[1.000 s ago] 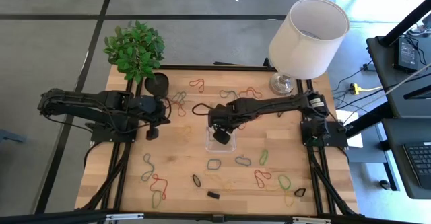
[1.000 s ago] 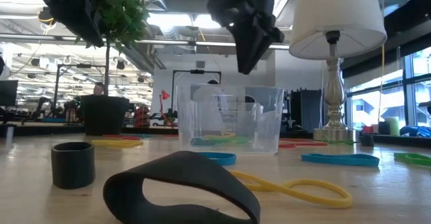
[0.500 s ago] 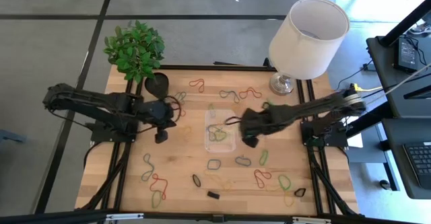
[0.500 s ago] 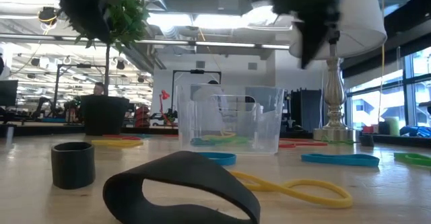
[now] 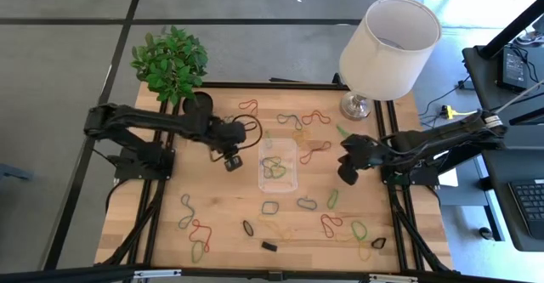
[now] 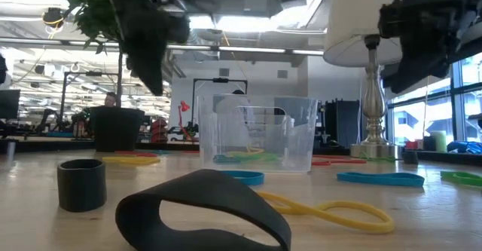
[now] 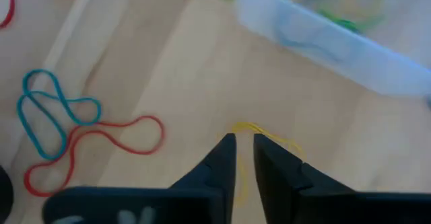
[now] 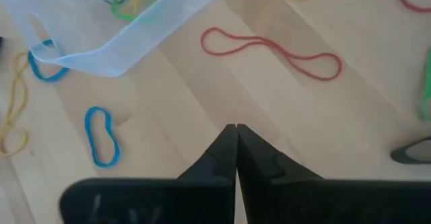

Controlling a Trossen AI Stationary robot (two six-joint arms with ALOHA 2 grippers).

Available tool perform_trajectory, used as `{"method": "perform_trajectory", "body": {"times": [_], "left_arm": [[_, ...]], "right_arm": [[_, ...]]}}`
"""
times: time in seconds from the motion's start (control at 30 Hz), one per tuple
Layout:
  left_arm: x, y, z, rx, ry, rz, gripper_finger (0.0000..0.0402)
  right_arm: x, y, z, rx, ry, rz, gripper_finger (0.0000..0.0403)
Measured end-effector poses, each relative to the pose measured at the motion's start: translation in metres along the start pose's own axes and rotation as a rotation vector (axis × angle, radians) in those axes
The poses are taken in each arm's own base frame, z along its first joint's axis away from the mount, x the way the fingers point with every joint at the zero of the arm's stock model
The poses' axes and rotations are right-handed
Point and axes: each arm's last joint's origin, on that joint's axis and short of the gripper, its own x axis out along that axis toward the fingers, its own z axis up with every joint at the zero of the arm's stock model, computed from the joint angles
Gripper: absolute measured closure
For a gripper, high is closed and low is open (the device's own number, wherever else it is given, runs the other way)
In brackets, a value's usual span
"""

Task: Pick and place rubber bands into bin
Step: Put the red rubber band into the transparent container

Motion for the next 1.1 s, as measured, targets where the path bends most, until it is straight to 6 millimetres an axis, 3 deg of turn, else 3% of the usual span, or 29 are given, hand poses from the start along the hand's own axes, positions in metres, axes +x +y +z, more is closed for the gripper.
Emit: {"method": "perform_trajectory", "body": {"times": [0.23,0.47,0.8,1.1], "left_arm": [[0.043,0.032,0.013,-0.148,0.122,0.101,0.0302],[0.069,0.051,0.015,-0.24,0.205,0.151,0.0306],[0.095,0.058,0.011,-0.258,0.3,0.176,0.0325],[0.103,0.057,0.009,-0.306,0.336,0.173,0.033]], "right_arm": [[-0.003,-0.008,-0.006,-0.012,-0.027,0.031,0.0393],[-0.002,-0.007,-0.006,-0.038,-0.022,0.035,0.0393],[-0.002,-0.007,-0.006,-0.067,-0.021,0.034,0.0395],[-0.002,-0.007,-0.006,-0.071,-0.021,0.033,0.0385]]}}
